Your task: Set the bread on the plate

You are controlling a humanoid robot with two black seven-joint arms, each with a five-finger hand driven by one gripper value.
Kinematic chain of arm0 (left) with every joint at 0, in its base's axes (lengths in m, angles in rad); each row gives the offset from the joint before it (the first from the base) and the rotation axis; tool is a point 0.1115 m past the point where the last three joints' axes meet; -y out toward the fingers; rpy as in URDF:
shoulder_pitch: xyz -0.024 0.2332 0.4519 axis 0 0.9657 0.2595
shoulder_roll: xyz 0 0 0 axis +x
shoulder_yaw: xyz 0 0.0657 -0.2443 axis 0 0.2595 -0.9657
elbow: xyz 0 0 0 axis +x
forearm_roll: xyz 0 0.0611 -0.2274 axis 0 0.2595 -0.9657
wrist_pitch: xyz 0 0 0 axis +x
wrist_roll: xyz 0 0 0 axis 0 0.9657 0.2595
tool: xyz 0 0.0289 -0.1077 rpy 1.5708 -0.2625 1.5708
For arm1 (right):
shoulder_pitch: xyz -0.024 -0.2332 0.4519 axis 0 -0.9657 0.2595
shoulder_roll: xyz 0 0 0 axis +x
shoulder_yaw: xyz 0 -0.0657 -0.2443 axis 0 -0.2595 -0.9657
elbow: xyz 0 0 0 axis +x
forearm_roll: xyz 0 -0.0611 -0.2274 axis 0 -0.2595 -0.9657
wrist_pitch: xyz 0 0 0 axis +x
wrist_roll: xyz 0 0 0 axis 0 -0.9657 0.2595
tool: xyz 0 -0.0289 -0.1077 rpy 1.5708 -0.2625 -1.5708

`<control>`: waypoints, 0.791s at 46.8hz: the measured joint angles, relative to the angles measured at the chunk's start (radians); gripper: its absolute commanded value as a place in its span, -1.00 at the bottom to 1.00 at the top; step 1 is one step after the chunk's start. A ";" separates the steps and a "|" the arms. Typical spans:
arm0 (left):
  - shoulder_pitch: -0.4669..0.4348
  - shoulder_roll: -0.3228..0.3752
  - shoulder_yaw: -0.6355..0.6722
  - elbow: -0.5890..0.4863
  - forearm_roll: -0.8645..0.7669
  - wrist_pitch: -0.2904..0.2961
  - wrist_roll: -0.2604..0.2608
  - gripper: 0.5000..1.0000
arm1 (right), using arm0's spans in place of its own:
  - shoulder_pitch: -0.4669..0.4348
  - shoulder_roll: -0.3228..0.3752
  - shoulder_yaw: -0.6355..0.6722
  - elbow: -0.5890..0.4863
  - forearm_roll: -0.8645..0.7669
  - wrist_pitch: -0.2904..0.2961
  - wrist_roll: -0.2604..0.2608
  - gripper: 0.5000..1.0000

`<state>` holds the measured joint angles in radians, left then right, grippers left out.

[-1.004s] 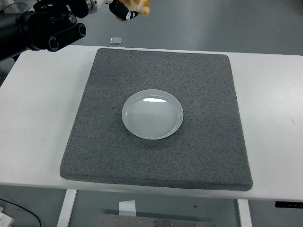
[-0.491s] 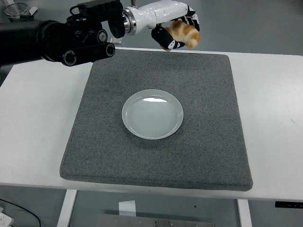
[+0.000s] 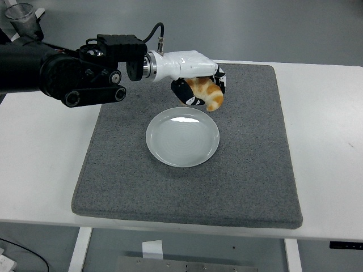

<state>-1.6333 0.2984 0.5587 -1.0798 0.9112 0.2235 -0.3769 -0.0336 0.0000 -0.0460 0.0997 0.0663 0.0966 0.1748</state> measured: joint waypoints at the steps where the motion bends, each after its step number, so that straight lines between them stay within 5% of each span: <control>1: 0.003 -0.001 0.002 -0.002 0.003 0.001 0.000 -1.00 | 0.000 0.000 0.000 0.000 0.000 0.000 0.000 0.73; 37: 0.082 -0.045 0.100 0.001 0.098 0.007 -0.011 -1.00 | 0.000 0.000 0.000 0.000 0.000 0.000 0.000 0.73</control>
<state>-1.5518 0.2534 0.6587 -1.0783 1.0089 0.2303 -0.3875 -0.0338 0.0000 -0.0460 0.0997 0.0667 0.0967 0.1748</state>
